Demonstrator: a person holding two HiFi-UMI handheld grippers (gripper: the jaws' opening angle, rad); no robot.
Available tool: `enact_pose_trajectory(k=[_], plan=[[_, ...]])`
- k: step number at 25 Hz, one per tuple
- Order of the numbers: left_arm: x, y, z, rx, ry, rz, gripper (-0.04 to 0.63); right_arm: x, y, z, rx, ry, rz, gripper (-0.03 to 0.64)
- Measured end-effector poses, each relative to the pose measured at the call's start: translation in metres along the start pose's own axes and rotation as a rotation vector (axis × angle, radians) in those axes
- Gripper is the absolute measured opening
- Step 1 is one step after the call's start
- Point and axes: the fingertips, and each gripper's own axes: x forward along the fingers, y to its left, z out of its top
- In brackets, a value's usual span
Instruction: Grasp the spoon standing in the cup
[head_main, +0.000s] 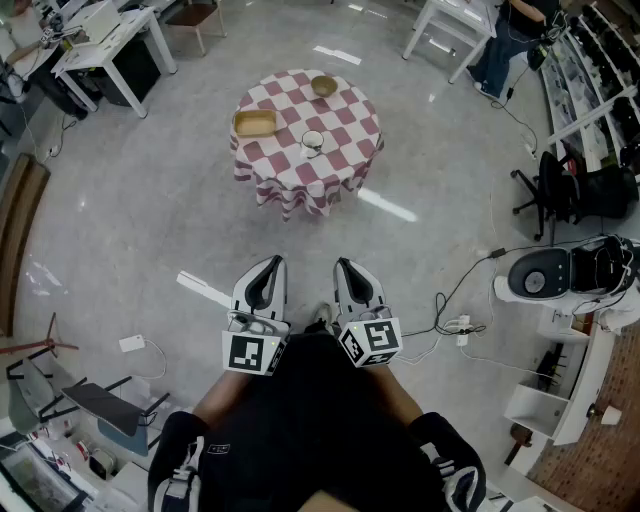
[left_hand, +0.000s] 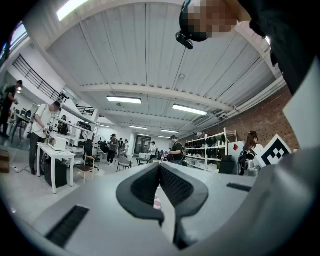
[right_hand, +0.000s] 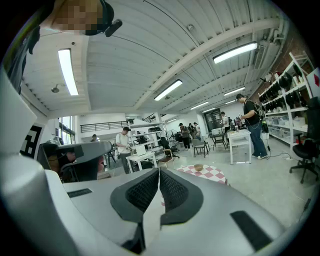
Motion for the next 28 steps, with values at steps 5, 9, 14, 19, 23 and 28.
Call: enact_pose_trajectory(k=[5,9,14,19,23,28], plan=[[0.001,-0.005,-0.002,-0.004,0.001,0.014,0.009,-0.005,-0.006,0.0,-0.002,-0.002,0.007,0.032],[0.001,-0.013,-0.008,-0.011,0.014,0.018,0.009,-0.011,-0.01,0.002,-0.004,-0.004,0.014,0.029],[0.01,-0.028,-0.007,-0.006,-0.009,0.014,0.009,-0.019,-0.025,0.004,0.031,-0.019,0.018,0.029],[0.019,-0.047,-0.01,-0.008,-0.001,0.043,0.009,-0.03,-0.045,0.002,0.018,-0.006,0.044,0.029],[0.024,-0.056,-0.009,0.023,-0.017,0.089,0.009,-0.033,-0.059,-0.006,0.0,0.017,0.094,0.029],[0.028,-0.045,-0.018,0.011,0.013,0.168,0.009,-0.024,-0.078,-0.005,-0.008,0.031,0.122,0.029]])
